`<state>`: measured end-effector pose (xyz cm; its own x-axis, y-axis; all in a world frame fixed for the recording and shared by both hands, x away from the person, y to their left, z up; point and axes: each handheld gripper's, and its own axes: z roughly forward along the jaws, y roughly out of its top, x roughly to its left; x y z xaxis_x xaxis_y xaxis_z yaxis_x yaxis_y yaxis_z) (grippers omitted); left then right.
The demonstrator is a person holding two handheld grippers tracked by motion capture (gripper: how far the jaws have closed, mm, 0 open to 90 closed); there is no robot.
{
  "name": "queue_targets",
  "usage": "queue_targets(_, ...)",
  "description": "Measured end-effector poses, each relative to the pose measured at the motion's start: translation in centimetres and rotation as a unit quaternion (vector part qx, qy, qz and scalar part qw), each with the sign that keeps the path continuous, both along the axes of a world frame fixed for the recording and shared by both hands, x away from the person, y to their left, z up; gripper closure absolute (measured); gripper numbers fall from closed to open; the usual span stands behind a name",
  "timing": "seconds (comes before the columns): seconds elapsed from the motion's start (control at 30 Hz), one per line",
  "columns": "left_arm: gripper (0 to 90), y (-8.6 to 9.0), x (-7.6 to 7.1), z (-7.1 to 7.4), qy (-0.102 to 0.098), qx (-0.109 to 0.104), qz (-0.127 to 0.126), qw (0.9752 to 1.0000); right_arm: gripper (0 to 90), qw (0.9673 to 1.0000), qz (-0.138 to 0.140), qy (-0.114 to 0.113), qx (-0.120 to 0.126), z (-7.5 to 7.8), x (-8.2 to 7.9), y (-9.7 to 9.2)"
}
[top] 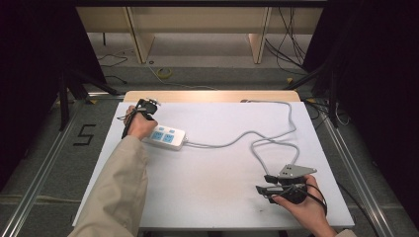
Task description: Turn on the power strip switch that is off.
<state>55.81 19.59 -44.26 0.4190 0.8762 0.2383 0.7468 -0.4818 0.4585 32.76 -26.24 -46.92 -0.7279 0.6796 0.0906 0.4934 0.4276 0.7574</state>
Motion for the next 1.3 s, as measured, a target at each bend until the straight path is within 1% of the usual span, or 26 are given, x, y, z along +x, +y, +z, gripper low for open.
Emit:
queue_targets(0.13,90.0,0.05,0.08,-0.05,0.002,-0.007,0.006,1.0000,46.8,1.0000,0.000,0.000,0.000,-0.01,0.00,0.01)
queue_targets(0.27,90.0,0.04,0.11,-0.09,0.003,-0.007,0.005,1.0000,46.8,1.0000,0.000,0.000,0.000,0.00,-0.02,0.03)
queue_targets(0.37,90.0,0.23,0.12,-0.13,0.005,-0.017,0.008,0.9998,46.8,1.0000,0.000,0.000,0.000,0.01,-0.02,0.03)
queue_targets(0.47,90.0,0.28,0.10,-0.12,0.007,-0.019,0.006,0.9998,46.8,1.0000,0.000,-0.001,0.000,0.02,-0.04,0.03)
queue_targets(0.6,90.0,0.18,0.14,-0.16,0.008,-0.015,0.007,0.9998,46.8,1.0000,0.001,0.000,-0.002,0.02,-0.05,0.03)
queue_targets(0.77,90.0,0.23,0.19,-0.17,0.010,-0.020,0.011,0.9997,46.8,1.0000,0.000,0.000,0.000,0.05,-0.07,0.04)
queue_targets(0.87,90.0,0.13,0.21,-0.16,0.012,-0.013,0.009,0.9998,46.9,1.0000,0.002,-0.001,-0.002,0.04,-0.07,0.03)
queue_targets(1.03,90.0,-0.09,0.20,-0.22,0.010,-0.012,0.017,0.9997,46.9,1.0000,0.002,0.000,-0.003,0.03,-0.07,0.07)
queue_targets(1.2,90.0,-0.12,0.18,-0.23,0.011,-0.009,0.016,0.9998,46.9,1.0000,0.002,-0.001,-0.003,0.04,-0.07,0.05)
queue_targets(1.27,90.0,-0.16,0.18,-0.22,0.012,-0.004,0.015,0.9998,46.9,1.0000,0.003,-0.001,-0.003,0.05,-0.08,0.05)
queue_targets(1.3,90.0,-0.19,0.17,-0.30,0.014,-0.007,0.013,0.9998,46.9,1.0000,0.003,-0.002,-0.003,0.05,-0.08,0.05)
